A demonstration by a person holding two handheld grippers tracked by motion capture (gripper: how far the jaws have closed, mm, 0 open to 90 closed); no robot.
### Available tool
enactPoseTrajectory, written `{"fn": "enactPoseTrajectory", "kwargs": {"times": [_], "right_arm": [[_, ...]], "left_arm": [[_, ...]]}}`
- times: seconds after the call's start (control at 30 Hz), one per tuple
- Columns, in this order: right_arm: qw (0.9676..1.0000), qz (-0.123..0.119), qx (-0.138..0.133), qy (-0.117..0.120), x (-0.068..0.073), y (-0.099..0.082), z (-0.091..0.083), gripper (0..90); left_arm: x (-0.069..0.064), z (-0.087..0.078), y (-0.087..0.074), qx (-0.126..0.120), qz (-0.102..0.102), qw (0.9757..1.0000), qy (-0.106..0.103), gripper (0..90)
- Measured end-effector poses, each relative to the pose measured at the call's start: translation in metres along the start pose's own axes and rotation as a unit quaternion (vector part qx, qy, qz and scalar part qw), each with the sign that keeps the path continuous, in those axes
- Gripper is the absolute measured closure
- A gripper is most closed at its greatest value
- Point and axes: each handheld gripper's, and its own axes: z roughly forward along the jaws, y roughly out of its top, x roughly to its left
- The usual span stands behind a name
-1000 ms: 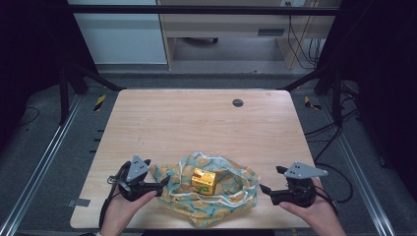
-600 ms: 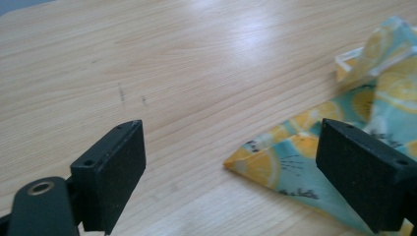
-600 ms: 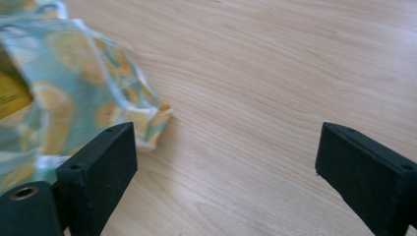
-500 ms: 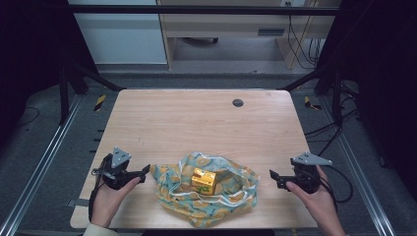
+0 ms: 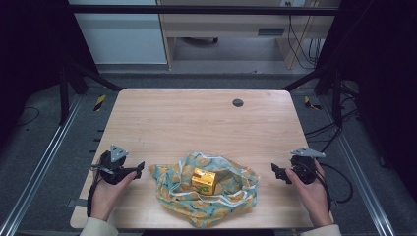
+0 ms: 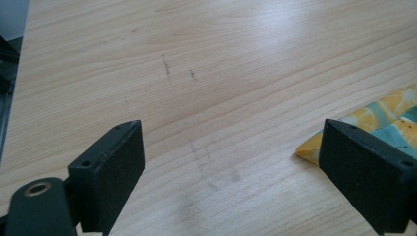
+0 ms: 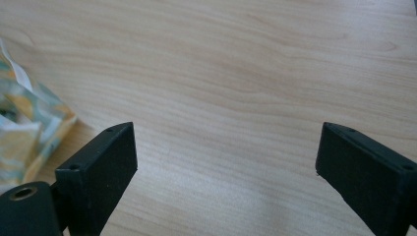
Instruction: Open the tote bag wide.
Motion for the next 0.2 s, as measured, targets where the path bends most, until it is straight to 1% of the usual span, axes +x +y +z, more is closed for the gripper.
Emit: {"fn": "enactPoseTrajectory", "kwargs": {"times": [0.07,0.13,0.2], "right_arm": [[1.0000,-0.002,0.003,0.002,0.0031,-0.0041,-0.0006,9.1],[0.9999,-0.009,0.005,0.001,0.0053,-0.0087,-0.0016,9.1],[0.9999,-0.013,0.005,-0.001,0.0064,-0.0112,-0.0037,9.1]], "left_arm": [[0.0027,-0.0009,-0.0018,0.002,-0.007,1.0000,0.002,9.9],[0.0043,-0.0011,-0.0035,0.004,-0.011,0.9999,0.001,9.7],[0.0047,-0.0011,-0.0037,0.004,-0.012,0.9999,-0.002,9.5]]}}
